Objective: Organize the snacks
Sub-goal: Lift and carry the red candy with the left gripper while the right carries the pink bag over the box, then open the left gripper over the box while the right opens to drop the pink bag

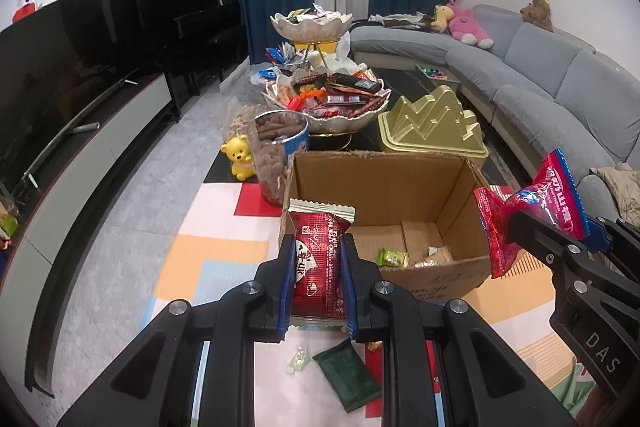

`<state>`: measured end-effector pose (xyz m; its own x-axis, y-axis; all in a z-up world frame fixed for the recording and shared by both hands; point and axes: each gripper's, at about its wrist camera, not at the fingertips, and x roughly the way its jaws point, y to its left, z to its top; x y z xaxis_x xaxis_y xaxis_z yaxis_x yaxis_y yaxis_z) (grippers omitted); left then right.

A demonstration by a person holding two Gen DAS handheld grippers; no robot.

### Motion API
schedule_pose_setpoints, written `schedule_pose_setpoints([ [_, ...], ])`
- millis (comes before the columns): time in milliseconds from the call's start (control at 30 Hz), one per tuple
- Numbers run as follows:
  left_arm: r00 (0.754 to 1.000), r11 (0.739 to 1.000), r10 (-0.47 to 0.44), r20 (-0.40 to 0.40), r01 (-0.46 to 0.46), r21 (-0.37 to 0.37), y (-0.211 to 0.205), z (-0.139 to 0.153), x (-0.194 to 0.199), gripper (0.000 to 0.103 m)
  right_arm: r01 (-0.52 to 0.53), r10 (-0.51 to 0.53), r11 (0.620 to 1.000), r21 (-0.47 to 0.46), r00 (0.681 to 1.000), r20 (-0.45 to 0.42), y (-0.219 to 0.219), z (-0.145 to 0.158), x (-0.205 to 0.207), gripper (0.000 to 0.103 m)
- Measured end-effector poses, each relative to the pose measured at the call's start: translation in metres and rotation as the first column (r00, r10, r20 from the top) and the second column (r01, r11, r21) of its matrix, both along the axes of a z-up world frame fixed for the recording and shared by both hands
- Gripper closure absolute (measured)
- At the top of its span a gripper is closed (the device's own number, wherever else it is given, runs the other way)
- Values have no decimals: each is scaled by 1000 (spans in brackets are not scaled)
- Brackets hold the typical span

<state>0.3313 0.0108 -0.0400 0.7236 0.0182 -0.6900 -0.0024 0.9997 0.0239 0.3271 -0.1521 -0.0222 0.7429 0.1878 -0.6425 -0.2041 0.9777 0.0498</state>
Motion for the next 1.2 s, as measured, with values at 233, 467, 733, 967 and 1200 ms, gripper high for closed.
schedule_pose_setpoints([
  [233,1000,1000,-23,2,23,8,-5,2,23,81,12,-12,1000,4,1000,-2,-4,-1,18,67],
  [467,999,999,-38,-4,38,17,-10,-1,45,81,18,-18,1000,8,1000,-10,-6,-5,37,67],
  [733,999,999,-49,-24,49,17,-14,-10,69,81,17,-17,1000,8,1000,-24,-7,-13,59,67],
  [967,998,999,-51,-46,52,17,-16,-20,84,81,10,-10,1000,0,999,-40,-4,-21,73,67],
  [1200,996,999,-51,-69,52,10,-16,-31,95,81,7,-8,1000,-5,998,-61,-2,-31,85,67],
])
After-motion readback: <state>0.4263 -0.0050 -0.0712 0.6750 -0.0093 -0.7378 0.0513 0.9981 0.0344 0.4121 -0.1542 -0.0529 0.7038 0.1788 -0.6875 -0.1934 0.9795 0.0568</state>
